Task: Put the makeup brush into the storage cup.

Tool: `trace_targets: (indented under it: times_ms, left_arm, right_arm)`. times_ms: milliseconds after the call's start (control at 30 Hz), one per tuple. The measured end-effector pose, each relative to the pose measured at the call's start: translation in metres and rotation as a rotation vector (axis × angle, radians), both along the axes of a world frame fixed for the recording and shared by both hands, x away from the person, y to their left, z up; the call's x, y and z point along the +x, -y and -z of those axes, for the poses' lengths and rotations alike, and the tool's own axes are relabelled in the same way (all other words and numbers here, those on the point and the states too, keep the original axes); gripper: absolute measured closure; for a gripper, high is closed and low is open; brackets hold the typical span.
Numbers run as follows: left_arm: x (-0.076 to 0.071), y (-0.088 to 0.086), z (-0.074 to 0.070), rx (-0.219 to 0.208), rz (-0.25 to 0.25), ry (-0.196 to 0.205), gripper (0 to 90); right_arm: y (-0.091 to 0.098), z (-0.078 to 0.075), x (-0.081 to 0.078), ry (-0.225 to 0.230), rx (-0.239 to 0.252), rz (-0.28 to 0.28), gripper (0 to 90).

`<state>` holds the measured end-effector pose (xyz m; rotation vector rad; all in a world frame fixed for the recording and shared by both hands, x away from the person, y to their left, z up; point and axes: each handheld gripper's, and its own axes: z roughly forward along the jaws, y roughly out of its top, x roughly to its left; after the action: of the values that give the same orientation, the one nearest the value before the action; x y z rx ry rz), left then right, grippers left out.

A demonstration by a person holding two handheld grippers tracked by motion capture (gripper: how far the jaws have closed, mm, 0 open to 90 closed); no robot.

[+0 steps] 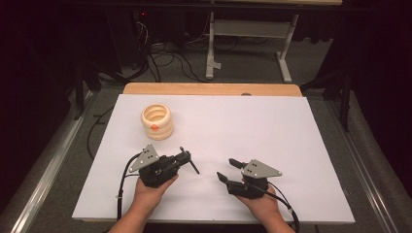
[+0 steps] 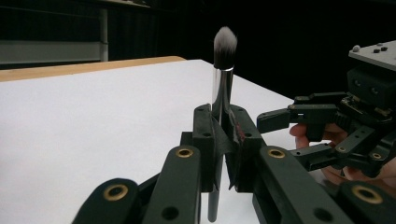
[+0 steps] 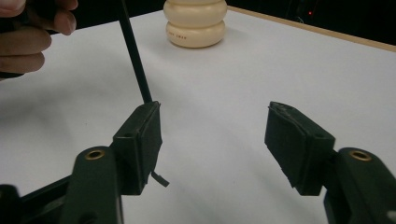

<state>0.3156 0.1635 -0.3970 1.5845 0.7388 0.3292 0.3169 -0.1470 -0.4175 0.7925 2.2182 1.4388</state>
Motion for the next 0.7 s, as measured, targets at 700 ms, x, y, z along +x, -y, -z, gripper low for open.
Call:
trace_targets:
  times_ms: [700]
  left_arm:
    - [0.002, -0.010, -0.005, 0.067, -0.052, 0.026, 82.8]
  right_arm:
    - [0.032, -0.006, 0.007, -0.020, 0.051, 0.095, 15.8]
